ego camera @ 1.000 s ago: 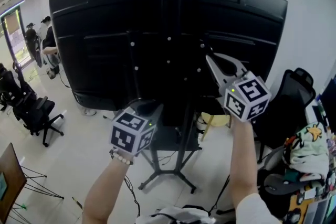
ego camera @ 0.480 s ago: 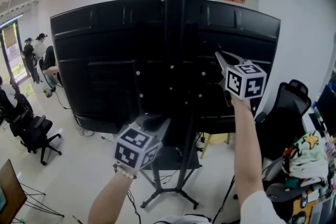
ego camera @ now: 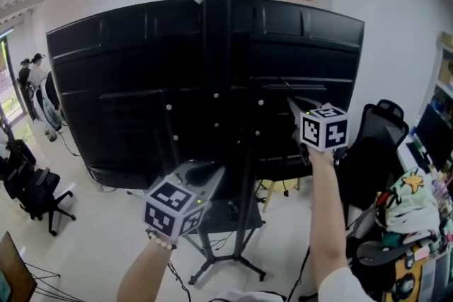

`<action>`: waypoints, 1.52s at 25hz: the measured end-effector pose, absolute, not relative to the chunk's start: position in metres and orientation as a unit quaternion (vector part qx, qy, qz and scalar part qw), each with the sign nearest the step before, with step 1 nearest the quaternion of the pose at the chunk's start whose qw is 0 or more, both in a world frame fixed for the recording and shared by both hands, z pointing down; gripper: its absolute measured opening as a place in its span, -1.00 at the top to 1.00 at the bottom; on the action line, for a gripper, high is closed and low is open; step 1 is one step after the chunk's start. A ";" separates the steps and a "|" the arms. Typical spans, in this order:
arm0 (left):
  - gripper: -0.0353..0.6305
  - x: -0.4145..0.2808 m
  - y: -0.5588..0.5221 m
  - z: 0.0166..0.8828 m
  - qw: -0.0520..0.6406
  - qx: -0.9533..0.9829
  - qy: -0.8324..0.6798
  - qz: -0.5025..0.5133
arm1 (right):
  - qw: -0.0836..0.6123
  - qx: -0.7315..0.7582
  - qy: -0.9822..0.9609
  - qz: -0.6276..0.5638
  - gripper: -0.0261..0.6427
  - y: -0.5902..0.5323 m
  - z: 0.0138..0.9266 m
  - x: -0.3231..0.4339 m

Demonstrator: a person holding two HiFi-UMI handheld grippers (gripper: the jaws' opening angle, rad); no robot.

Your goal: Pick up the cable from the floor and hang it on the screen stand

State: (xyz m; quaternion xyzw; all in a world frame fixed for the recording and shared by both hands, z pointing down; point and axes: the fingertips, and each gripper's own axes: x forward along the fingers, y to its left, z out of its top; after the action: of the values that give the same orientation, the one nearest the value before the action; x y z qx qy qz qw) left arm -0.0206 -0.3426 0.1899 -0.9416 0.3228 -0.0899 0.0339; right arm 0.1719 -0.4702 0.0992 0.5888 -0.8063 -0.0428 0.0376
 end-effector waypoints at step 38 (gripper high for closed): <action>0.88 0.028 -0.183 0.380 -0.160 -0.903 0.399 -0.003 | 0.020 0.490 -0.870 -0.051 0.92 -0.237 0.276 0.150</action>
State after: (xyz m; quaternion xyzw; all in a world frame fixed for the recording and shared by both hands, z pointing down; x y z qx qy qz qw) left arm 0.0283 -0.1834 0.3798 -0.9030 0.3988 -0.0032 -0.1598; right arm 0.1501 -0.2368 0.2761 0.4903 -0.8698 -0.0508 0.0205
